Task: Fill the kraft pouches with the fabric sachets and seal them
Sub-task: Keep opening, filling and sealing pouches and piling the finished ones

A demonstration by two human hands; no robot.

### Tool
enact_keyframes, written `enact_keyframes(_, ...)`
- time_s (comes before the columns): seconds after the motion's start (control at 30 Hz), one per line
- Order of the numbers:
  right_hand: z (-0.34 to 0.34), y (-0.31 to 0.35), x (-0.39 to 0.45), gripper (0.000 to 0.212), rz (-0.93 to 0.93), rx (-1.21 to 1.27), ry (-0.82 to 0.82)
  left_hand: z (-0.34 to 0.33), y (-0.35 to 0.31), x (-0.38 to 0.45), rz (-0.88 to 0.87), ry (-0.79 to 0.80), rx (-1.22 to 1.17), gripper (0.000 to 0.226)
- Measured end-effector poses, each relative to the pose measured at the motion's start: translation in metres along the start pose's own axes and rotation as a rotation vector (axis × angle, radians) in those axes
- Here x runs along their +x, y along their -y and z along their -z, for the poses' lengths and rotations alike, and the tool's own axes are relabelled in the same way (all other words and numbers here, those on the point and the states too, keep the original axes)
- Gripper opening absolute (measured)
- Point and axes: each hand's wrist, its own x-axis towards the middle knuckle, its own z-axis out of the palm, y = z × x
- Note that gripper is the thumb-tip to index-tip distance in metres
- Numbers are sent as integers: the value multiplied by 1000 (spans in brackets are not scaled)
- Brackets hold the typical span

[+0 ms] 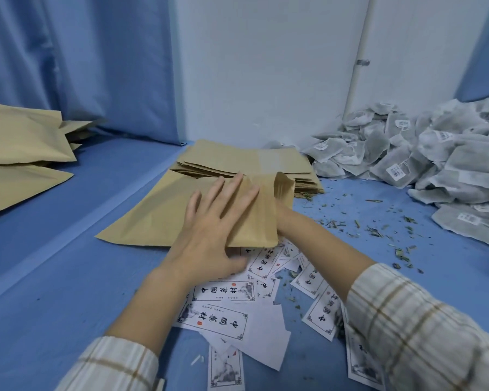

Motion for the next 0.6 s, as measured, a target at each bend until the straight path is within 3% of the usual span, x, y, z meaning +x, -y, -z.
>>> enact_keyframes(0.13, 7, 10, 0, 21, -47, 43, 89, 2, 3, -1, -17, -108, -7, 111)
enact_keyframes(0.27, 21, 10, -8, 28, -11, -70, 15, 3, -4, 0, -16, -205, -118, 97)
enact_keyframes(0.33, 31, 11, -13, 41, 7, -74, -23, 4, -11, 3, -1, -254, -178, 89)
enact_keyframes(0.4, 44, 11, -20, 49, 8, 61, -46, 9, -21, 11, 12, -294, -192, 86)
enact_keyframes(0.6, 98, 21, -31, 30, 132, 228, -41, 37, -32, 42, 21, -276, -271, 80)
